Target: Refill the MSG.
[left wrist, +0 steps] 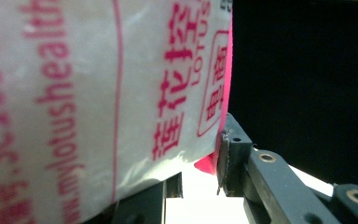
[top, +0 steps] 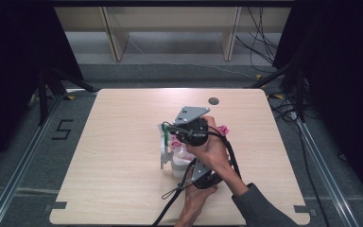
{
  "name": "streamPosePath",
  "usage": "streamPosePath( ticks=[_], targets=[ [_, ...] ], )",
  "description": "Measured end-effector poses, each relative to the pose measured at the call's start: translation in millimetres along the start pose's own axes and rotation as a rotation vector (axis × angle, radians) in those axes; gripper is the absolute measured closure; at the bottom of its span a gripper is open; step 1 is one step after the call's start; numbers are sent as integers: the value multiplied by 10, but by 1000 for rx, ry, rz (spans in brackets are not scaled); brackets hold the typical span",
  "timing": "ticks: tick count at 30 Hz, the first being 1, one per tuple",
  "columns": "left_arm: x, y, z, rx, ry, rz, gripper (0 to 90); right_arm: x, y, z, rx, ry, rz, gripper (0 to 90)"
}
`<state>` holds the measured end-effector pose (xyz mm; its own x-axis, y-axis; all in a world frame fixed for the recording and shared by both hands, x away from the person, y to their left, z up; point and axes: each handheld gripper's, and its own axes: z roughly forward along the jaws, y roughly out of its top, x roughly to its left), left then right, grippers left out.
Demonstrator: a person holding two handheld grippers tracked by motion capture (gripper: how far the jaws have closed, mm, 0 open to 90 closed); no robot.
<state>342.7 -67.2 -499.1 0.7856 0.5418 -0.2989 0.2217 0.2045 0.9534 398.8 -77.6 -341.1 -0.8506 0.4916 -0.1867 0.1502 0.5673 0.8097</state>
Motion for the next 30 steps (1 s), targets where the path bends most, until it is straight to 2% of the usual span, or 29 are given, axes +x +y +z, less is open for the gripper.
streamPosePath(
  ticks=[12, 13, 21, 28, 30],
  targets=[
    [-5, 4, 0, -1, 0, 0, 743, -2, 1, -3, -5, 0, -1, 897],
    [-9, 6, 1, 1, 10, 1, 742, 0, 2, -8, -4, 2, 9, 897],
    [-7, 10, -8, 4, -4, 10, 743, -11, 2, -36, -18, 3, 26, 897],
    [-7, 10, -4, 2, 1, 10, 743, -18, 3, -34, -18, 5, 18, 898],
    [-7, 9, -4, 2, 1, 10, 743, -4, 1, -35, -16, 1, 36, 898]
  ],
)
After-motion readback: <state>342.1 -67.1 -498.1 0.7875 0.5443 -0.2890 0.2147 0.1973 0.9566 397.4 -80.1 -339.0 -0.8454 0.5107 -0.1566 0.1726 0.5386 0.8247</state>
